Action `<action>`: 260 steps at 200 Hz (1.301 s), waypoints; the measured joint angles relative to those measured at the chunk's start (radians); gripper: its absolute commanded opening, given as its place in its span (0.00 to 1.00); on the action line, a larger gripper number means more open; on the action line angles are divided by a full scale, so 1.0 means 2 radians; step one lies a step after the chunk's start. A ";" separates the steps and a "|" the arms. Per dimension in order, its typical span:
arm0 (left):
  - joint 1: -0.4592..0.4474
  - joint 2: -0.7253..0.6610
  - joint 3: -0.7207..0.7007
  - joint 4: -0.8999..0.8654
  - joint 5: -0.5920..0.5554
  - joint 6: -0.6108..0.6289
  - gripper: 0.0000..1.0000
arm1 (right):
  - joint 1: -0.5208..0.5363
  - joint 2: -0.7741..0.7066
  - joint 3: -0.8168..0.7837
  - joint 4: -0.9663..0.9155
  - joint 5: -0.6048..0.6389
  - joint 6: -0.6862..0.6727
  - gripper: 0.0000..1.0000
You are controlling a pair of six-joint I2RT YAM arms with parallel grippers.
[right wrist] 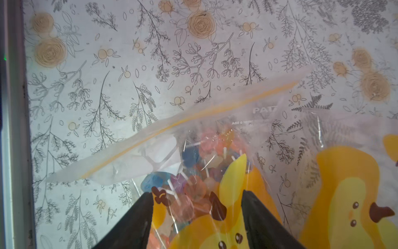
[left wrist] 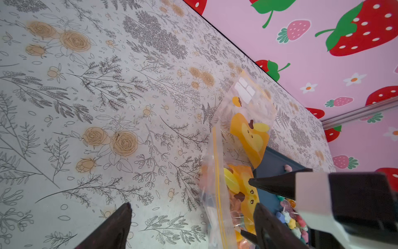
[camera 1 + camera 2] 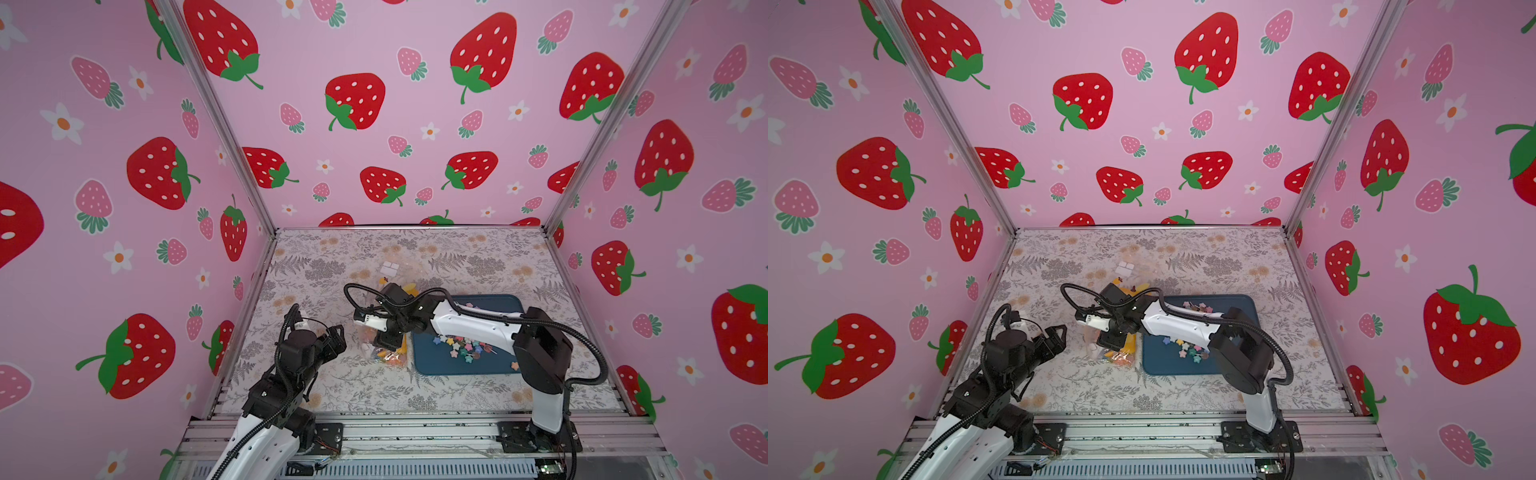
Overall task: Pour candies out of the ziploc bag
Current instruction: Open the ziploc bag at the center of the board.
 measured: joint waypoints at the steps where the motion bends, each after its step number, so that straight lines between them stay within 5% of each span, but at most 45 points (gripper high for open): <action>1: 0.000 0.000 0.000 0.000 0.000 0.000 0.90 | 0.000 0.001 0.001 -0.001 0.000 0.000 0.69; 76: 0.000 0.012 -0.010 -0.013 -0.003 -0.004 0.90 | 0.002 0.065 0.026 -0.001 0.017 -0.012 0.66; 100: 0.000 0.013 -0.013 -0.012 -0.003 -0.004 0.90 | 0.004 0.076 0.029 0.002 0.020 -0.013 0.53; 134: 0.000 0.018 -0.014 -0.012 -0.003 -0.004 0.90 | 0.005 0.076 0.029 0.004 0.028 -0.015 0.20; 177: 0.000 0.026 -0.014 -0.009 -0.003 -0.004 0.90 | 0.006 0.068 0.021 0.010 0.036 -0.011 0.22; 203: 0.000 0.035 -0.014 -0.008 -0.003 -0.004 0.90 | 0.005 0.046 0.010 0.013 0.038 -0.010 0.08; 260: 0.000 0.050 -0.014 0.005 -0.001 -0.004 0.89 | 0.005 0.009 -0.009 0.015 0.037 0.003 0.00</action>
